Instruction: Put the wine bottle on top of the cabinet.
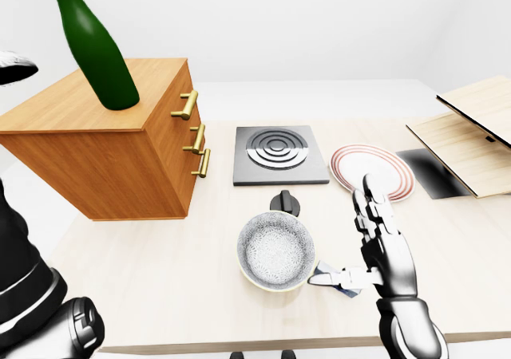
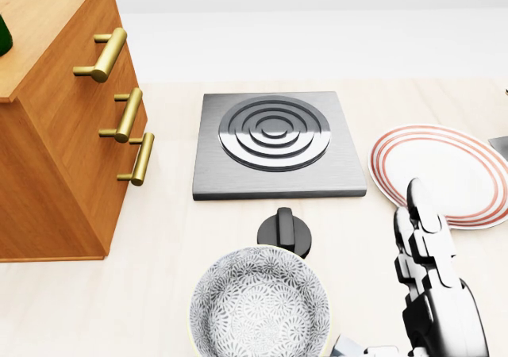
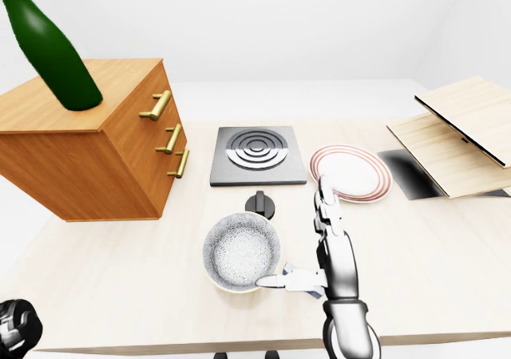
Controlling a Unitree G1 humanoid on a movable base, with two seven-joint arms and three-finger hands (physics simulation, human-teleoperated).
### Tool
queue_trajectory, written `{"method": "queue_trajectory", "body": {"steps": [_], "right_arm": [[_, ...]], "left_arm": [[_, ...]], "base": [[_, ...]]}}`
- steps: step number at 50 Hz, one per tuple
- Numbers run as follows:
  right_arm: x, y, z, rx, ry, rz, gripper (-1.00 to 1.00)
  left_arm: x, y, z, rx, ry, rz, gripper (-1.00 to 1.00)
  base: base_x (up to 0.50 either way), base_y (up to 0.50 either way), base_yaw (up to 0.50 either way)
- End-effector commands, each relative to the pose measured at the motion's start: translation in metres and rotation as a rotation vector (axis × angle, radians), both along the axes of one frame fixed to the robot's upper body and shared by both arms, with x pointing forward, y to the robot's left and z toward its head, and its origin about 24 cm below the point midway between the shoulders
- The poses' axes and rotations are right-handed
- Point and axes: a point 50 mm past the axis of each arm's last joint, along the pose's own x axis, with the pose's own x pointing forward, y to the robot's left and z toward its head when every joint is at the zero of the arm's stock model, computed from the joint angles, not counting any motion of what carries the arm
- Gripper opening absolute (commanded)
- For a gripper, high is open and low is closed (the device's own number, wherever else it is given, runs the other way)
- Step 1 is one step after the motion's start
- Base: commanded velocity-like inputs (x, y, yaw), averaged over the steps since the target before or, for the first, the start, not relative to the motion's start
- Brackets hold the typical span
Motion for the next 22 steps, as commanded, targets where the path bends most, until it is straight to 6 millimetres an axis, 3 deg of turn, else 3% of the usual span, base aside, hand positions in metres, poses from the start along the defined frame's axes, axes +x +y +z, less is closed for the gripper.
{"method": "queue_trajectory", "body": {"steps": [1,2,3,6,9,10,14,17,18,22], "right_arm": [[0.000,0.005,-0.019,0.028,0.018,0.003,1.00],[-0.001,0.006,-0.019,0.027,0.018,0.007,1.00],[-0.002,0.006,-0.019,0.026,0.019,0.010,1.00],[-0.002,0.008,-0.022,0.025,0.018,0.016,1.00],[-0.002,0.010,-0.024,0.023,0.022,0.022,1.00],[-0.003,0.012,-0.027,0.023,0.025,0.030,1.00],[-0.001,0.016,-0.039,0.021,0.071,0.042,1.00],[0.000,0.021,-0.049,0.015,0.109,0.057,1.00],[0.002,0.025,-0.056,0.008,0.135,0.066,1.00],[0.002,0.032,-0.067,-0.004,0.181,0.089,1.00]], "left_arm": [[-0.056,-0.051,-0.086,0.089,0.130,-0.093,1.00],[-0.057,-0.059,-0.106,0.115,0.216,-0.095,1.00],[-0.058,-0.060,-0.107,0.125,0.214,-0.088,1.00],[-0.061,-0.074,-0.146,0.180,0.407,-0.089,1.00],[-0.058,-0.080,-0.165,0.187,0.509,-0.107,1.00],[-0.054,-0.084,-0.182,0.187,0.598,-0.117,1.00],[-0.047,-0.092,-0.217,0.162,0.768,-0.147,1.00],[-0.049,-0.099,-0.234,0.154,0.796,-0.167,1.00],[-0.051,-0.105,-0.252,0.160,0.838,-0.171,1.00],[-0.053,-0.117,-0.290,0.154,1.016,-0.224,1.00]], "base": [[0.00,0.00,0.00],[0.00,0.00,0.00],[0.00,0.00,0.00],[0.00,0.00,0.00],[0.00,0.00,0.00],[0.00,0.00,0.00],[0.00,0.00,0.00],[0.00,0.00,0.00],[0.00,0.00,0.00],[0.00,0.00,0.00]]}}
